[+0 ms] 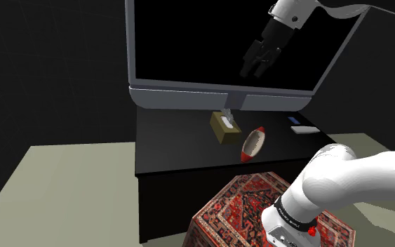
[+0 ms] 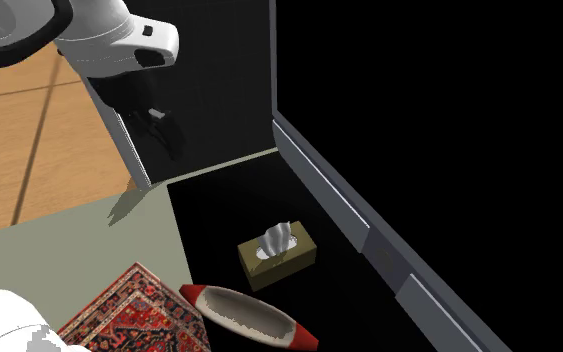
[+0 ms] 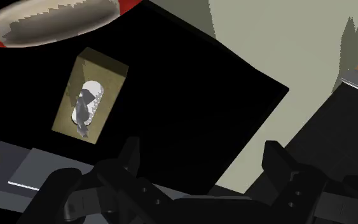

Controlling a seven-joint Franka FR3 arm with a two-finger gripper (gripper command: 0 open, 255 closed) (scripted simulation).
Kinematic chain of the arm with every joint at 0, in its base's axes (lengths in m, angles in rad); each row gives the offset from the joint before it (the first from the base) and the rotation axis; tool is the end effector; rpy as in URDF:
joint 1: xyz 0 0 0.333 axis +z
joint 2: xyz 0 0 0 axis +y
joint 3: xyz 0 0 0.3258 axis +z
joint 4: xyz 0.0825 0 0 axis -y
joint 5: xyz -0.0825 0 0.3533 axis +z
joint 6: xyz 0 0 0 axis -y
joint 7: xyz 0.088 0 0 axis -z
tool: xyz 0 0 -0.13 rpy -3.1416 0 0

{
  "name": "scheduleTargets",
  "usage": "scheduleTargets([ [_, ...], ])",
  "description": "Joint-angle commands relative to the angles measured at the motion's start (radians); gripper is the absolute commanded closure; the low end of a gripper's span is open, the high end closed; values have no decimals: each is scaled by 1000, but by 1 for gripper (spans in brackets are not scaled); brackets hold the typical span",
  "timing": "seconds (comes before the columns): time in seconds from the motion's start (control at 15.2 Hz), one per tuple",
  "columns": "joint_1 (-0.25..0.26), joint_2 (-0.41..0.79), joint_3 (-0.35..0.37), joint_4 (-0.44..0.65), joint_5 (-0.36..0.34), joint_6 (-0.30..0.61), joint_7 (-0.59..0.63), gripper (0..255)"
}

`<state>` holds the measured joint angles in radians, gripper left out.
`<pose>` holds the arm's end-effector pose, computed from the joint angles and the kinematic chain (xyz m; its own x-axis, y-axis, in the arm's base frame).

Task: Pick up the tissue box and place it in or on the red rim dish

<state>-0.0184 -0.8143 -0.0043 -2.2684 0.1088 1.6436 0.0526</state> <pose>0.2720 0.0067 0.6294 0.9799 -0.0817 0.1818 -0.0602 -0.9909 -0.1207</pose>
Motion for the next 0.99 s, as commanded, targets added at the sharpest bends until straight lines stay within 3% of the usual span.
scheduleTargets([
  [0.0,0,0,0,0,0,0,0,0],
  [0.92,-18,311,-18,-130,-302,318,-284,0],
])
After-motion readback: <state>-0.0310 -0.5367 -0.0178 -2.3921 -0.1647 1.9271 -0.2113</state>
